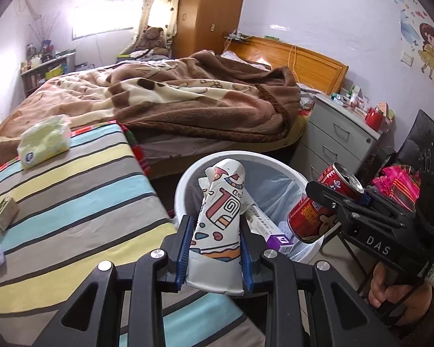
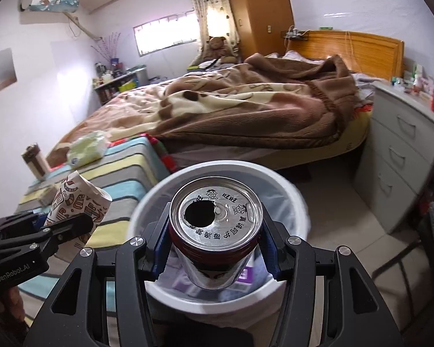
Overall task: Collect trash
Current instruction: 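Lift the paper cup and red can and carry both over the white bin, then open both tools to drop the cup and can into the bin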
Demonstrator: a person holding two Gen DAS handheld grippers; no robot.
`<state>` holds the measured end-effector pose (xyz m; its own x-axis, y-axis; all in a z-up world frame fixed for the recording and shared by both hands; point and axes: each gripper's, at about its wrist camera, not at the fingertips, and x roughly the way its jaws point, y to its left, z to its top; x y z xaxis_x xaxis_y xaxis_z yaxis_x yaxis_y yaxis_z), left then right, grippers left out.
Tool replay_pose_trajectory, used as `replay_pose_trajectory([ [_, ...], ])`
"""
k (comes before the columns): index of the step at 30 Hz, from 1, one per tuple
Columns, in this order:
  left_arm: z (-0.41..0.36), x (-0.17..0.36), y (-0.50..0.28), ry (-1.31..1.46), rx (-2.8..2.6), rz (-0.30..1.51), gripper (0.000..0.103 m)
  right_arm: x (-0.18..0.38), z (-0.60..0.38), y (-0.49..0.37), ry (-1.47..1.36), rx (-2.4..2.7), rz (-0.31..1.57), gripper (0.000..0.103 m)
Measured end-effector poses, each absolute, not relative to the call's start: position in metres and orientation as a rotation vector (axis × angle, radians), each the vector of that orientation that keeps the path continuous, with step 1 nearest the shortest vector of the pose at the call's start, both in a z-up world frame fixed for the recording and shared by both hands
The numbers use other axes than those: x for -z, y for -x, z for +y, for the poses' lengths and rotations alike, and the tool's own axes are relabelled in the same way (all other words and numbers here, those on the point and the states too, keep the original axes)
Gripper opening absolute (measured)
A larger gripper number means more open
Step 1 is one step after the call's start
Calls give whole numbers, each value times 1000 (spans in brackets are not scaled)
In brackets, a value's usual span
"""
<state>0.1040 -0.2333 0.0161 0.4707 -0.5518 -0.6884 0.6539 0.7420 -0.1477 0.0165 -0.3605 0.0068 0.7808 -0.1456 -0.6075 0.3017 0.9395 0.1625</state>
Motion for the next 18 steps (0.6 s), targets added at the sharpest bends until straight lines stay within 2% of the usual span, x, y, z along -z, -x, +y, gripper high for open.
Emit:
replay_pose_trajectory([
  [17,-267,3,-121,-143,749,835,30,9,-382,-22,-314,291,694,54],
  [18,-267,3,-122,-143,746,836,33,10,-382,-23,-311,296,701,54],
])
